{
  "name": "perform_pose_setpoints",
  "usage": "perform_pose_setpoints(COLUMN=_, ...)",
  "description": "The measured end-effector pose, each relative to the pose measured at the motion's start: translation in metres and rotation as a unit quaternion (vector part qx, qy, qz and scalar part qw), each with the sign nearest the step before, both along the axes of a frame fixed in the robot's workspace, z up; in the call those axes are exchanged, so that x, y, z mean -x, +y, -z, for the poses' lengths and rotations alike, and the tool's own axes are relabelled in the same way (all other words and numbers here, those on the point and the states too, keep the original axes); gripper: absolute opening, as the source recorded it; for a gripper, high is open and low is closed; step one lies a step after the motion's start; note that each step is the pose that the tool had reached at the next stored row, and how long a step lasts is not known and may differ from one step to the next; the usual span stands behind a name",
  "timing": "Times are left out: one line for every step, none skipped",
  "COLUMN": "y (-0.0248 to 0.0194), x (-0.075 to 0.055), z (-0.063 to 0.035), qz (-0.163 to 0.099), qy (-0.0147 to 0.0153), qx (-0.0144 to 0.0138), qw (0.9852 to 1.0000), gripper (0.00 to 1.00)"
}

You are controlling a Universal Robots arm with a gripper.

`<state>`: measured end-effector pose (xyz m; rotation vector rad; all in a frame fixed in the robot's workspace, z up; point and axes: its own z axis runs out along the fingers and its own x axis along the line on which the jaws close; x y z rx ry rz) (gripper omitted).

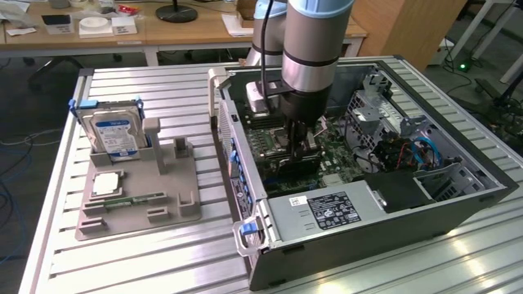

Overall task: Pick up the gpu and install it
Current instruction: 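Insert the gpu into the slot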

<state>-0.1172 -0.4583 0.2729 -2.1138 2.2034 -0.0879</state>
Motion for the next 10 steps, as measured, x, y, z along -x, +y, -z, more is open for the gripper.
perform_pose_setpoints(y=0.0, x=0.0, z=-0.0004, qz=0.0, qy=-0.0005, qx=0.0, qw=1.0, gripper=0.31)
perform_pose_setpoints(y=0.0, x=0.0001, z=-0.0004, qz=0.0, qy=-0.0007, qx=-0.0001, qw=1.0, gripper=0.31)
perform_pose_setpoints(y=0.0001, x=0.0002, z=-0.0003, qz=0.0, qy=-0.0007, qx=-0.0002, qw=1.0, gripper=0.3)
perform_pose_setpoints(y=0.0001, x=0.0002, z=-0.0004, qz=0.0, qy=-0.0007, qx=-0.0001, qw=1.0, gripper=0.23)
perform_pose_setpoints(y=0.0, x=0.0002, z=-0.0004, qz=0.0, qy=-0.0007, qx=-0.0001, qw=1.0, gripper=0.23)
perform_pose_setpoints(y=0.0, x=0.0002, z=-0.0004, qz=0.0, qy=-0.0007, qx=-0.0001, qw=1.0, gripper=0.23)
perform_pose_setpoints(y=0.0, x=0.0003, z=-0.0005, qz=0.0, qy=-0.0007, qx=0.0, qw=1.0, gripper=0.17)
perform_pose_setpoints(y=0.0, x=0.0003, z=-0.0004, qz=0.0, qy=-0.0007, qx=-0.0001, qw=1.0, gripper=0.11)
perform_pose_setpoints(y=0.0, x=0.0003, z=-0.0004, qz=0.0, qy=-0.0007, qx=0.0, qw=1.0, gripper=0.11)
perform_pose_setpoints(y=0.0, x=0.0002, z=-0.0004, qz=0.0, qy=-0.0007, qx=0.0, qw=1.0, gripper=0.11)
